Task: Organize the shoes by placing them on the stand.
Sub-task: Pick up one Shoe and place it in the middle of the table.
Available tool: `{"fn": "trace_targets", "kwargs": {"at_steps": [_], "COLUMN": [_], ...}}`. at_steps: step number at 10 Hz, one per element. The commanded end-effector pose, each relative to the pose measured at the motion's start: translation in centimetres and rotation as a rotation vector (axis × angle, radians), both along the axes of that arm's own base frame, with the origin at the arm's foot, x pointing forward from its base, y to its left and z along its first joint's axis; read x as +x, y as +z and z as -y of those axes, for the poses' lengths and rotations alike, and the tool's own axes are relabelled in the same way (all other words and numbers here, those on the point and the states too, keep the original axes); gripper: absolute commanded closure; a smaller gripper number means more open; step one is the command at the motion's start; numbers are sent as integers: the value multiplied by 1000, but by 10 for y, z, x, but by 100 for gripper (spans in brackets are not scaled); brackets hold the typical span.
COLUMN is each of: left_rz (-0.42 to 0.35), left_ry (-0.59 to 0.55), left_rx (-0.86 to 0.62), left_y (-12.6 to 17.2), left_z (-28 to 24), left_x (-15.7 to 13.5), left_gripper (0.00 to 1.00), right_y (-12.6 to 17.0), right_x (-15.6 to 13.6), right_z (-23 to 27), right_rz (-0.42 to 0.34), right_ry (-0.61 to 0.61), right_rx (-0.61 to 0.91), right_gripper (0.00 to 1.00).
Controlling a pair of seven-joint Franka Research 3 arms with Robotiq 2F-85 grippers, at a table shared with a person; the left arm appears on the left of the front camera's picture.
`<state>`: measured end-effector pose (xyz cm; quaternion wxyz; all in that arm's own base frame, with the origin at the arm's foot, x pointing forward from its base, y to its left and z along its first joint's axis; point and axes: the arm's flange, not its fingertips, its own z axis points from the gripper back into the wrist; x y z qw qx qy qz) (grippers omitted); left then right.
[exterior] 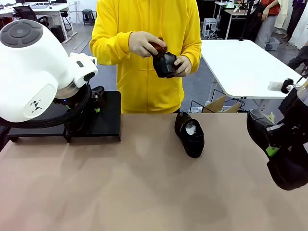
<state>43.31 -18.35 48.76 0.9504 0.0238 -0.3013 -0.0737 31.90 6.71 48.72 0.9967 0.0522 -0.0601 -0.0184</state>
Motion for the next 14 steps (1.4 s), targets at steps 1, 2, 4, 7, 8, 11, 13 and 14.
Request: {"fn": "trace_targets", "kwargs": {"at_steps": [1, 2, 4, 7, 8, 11, 13, 14], "left_rz": [11, 11, 11, 11, 11, 11, 11, 11], "left_ry": [20, 20, 20, 20, 20, 20, 20, 20], "left_rx": [10, 10, 10, 10, 10, 10, 10, 10], "left_y": [1, 1, 1, 1, 1, 1, 1, 1], "left_z": [2, 2, 2, 2, 2, 2, 2, 2], "left_x": [1, 1, 1, 1, 1, 1, 1, 1], "left_gripper": [0, 0, 0, 0, 0, 0, 0, 0], "right_y": [8, 8, 2, -9, -30, -74, -92, -102], "right_x": [3, 3, 1, -30, -33, -27, -10, 0], "right_z": [16, 16, 11, -122, -160, -219, -243, -256], "right_rz": [32, 32, 4, -23, -75, -151, -138, -135], "right_ry": [-31, -31, -23, -5, -2, -15, 4, 15], "right_rx": [35, 35, 22, -119, -125, -62, -30, -25], "right_gripper": [100, 100, 100, 100, 100, 100, 100, 100]}}
